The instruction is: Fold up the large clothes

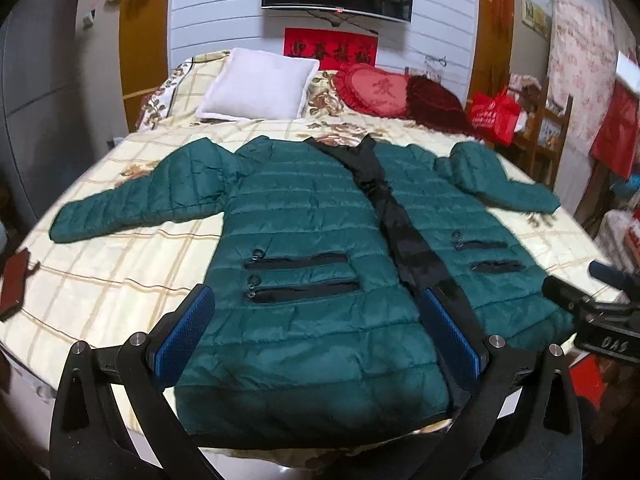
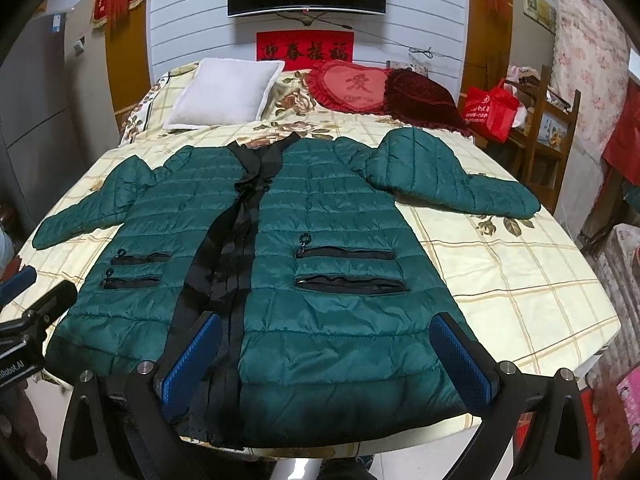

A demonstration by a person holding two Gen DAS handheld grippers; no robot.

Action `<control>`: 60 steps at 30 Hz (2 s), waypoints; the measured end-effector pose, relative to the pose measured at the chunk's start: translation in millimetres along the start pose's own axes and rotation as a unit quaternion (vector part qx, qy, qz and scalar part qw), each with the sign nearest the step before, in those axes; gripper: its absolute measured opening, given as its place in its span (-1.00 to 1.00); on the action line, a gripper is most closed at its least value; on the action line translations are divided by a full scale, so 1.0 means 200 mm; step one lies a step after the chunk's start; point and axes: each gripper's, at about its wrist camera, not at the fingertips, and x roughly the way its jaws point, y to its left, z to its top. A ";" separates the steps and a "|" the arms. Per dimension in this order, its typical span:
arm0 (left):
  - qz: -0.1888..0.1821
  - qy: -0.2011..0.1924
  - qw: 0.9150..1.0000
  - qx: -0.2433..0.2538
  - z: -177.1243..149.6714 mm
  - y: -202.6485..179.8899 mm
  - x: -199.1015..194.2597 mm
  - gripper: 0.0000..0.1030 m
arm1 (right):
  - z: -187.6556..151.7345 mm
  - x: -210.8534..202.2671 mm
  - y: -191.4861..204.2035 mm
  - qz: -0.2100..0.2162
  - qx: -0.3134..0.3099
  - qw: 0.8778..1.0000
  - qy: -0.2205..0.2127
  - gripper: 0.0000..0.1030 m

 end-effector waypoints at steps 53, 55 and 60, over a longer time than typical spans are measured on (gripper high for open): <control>0.029 0.072 0.997 -0.024 0.15 0.12 0.22 0.99 | 0.16 -0.01 0.06 0.004 -0.014 0.999 -0.051 1.00; 0.033 0.073 0.997 -0.024 0.16 0.13 0.25 0.99 | 0.18 0.01 0.06 -0.003 -0.012 0.999 -0.053 1.00; 0.042 0.080 0.996 -0.020 0.19 0.13 0.35 0.99 | 0.23 0.12 0.05 -0.011 -0.007 0.999 -0.049 1.00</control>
